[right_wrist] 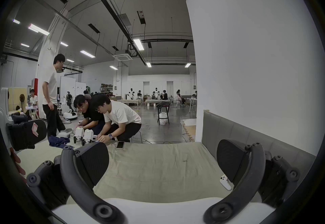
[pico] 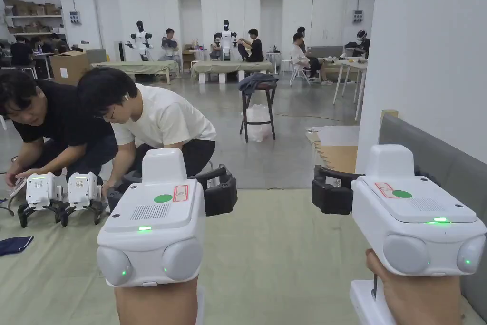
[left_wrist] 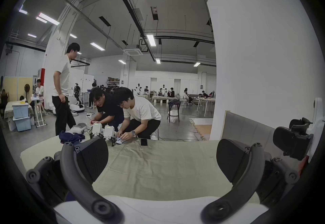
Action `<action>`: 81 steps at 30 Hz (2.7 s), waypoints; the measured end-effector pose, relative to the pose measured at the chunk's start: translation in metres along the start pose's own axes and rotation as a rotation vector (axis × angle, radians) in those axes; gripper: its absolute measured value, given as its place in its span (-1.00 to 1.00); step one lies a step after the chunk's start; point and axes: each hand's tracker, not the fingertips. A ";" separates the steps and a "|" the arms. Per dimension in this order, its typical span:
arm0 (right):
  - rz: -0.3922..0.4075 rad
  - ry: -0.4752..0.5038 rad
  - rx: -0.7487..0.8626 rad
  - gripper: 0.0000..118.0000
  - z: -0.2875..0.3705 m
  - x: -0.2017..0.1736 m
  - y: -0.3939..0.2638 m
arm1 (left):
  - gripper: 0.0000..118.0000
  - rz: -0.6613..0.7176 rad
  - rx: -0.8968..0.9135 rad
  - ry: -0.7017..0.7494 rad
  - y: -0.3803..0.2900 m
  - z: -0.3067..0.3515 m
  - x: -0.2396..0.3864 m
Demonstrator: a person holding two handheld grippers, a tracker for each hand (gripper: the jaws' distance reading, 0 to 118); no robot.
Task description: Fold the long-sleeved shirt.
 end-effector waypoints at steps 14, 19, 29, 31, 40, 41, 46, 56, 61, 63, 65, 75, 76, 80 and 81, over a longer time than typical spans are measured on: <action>-0.013 0.003 -0.004 1.00 0.000 0.002 -0.002 | 0.88 0.021 0.017 0.012 -0.002 -0.002 -0.006; -0.013 0.010 -0.006 1.00 -0.002 0.002 -0.003 | 0.88 0.021 0.008 -0.003 -0.001 0.000 -0.005; -0.020 0.018 -0.007 1.00 -0.002 0.001 -0.003 | 0.88 0.022 -0.009 -0.033 -0.003 0.003 0.001; -0.015 0.016 -0.005 1.00 -0.001 0.001 -0.002 | 0.88 0.019 -0.009 -0.031 -0.003 0.003 0.001; -0.025 0.017 -0.009 1.00 0.000 0.003 -0.004 | 0.87 0.006 -0.004 -0.039 -0.001 0.005 0.002; -0.021 0.022 -0.010 1.00 0.000 0.003 -0.004 | 0.86 0.007 -0.003 -0.052 -0.001 0.006 0.002; -0.004 0.040 -0.004 0.24 0.004 -0.001 -0.005 | -0.24 -0.042 0.011 -0.015 -0.004 0.007 0.009; -0.030 0.061 -0.009 -1.00 -0.001 0.004 -0.010 | -0.96 -0.031 -0.018 -0.037 -0.006 0.005 0.005; -0.015 0.138 -0.022 -1.00 -0.013 -0.020 -0.005 | -0.96 -0.041 -0.009 0.012 0.004 0.005 -0.019; -0.009 0.178 -0.017 -1.00 -0.018 -0.039 -0.004 | -0.96 -0.036 -0.003 0.040 0.008 0.003 -0.037; -0.012 0.224 -0.012 -1.00 -0.023 -0.059 -0.002 | -0.96 -0.047 0.003 0.089 0.012 0.005 -0.054; -0.009 0.442 -0.037 -1.00 -0.043 -0.174 -0.014 | -0.96 -0.022 -0.012 0.312 0.006 0.026 -0.168; -0.007 0.460 -0.036 -1.00 -0.044 -0.185 -0.015 | -0.96 -0.018 -0.018 0.336 0.004 0.029 -0.180; 0.000 0.521 -0.044 -1.00 -0.043 -0.222 -0.020 | -0.96 -0.020 -0.046 0.414 -0.002 0.043 -0.219; 0.005 0.536 -0.046 -1.00 -0.044 -0.231 -0.022 | -0.96 -0.020 -0.051 0.425 -0.004 0.044 -0.227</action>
